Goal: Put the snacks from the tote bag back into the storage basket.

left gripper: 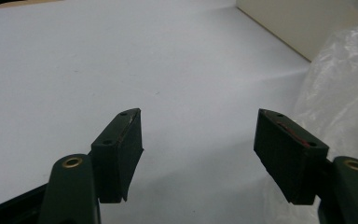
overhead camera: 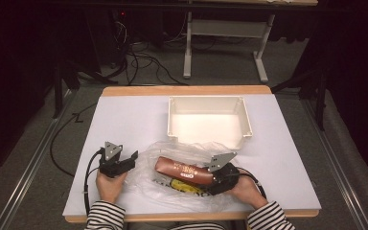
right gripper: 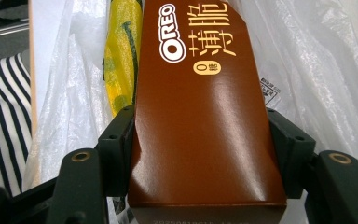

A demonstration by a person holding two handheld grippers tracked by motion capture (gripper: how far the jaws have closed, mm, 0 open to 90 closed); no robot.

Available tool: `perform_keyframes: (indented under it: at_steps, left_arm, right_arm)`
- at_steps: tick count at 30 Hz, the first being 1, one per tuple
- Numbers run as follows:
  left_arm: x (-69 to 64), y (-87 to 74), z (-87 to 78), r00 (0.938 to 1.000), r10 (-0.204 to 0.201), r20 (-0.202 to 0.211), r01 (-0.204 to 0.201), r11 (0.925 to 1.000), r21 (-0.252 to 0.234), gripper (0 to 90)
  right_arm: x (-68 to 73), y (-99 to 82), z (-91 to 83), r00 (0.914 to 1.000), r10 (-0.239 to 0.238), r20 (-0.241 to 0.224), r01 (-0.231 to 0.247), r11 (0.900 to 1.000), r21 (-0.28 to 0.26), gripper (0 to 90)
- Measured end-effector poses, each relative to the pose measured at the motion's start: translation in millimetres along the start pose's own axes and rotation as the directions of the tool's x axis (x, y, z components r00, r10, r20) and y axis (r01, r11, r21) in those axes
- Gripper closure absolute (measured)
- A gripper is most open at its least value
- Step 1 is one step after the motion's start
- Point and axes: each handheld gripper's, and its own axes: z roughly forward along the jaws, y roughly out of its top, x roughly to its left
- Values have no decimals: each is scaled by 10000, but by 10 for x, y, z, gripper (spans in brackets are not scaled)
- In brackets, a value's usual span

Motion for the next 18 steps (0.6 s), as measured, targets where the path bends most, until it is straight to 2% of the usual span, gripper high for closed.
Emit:
perform_keyframes:
  at_steps: [4,10,13,18]
  left_arm:
    - [11,0,0,9999,-70,156,70,10000,-26,324]
    - [19,0,5,9997,-104,221,103,9999,39,324]
    - [17,1,4,9995,-50,312,49,10000,32,319]
    - [20,-2,0,9996,-148,226,149,9999,-44,316]
  right_arm:
    - [-15,4,-5,10000,20,-72,-21,9999,-144,385]
    - [3,22,-12,10000,48,-83,-49,10000,-70,389]
    - [20,29,-6,9999,-113,-23,113,9999,-95,389]
    - [59,12,3,10000,-3,-87,0,9994,-350,390]
